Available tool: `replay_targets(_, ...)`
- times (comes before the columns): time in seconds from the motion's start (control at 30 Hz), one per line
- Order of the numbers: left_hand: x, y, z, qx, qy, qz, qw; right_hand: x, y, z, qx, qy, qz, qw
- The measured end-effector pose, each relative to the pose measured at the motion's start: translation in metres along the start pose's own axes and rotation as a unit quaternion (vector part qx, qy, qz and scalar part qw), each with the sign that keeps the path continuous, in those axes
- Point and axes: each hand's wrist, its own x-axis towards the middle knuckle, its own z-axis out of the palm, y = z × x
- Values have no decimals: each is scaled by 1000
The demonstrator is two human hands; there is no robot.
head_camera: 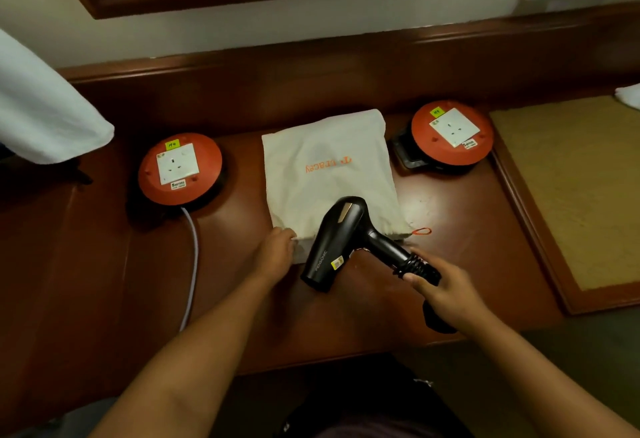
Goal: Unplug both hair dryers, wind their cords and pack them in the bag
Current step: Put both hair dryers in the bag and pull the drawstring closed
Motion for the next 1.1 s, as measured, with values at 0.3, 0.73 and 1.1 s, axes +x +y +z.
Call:
replay_targets(0.3,11,28,-36,-124,127,10,984,2,-6,-4,39,-141,24,989)
replay_targets(0.73,-25,22,-44,-219,216,61,950,46,-38,36,170,46,70,982)
replay_targets(1.1,-65,43,-11,-167,192,18,967,79,-97,99,192,187,141,953)
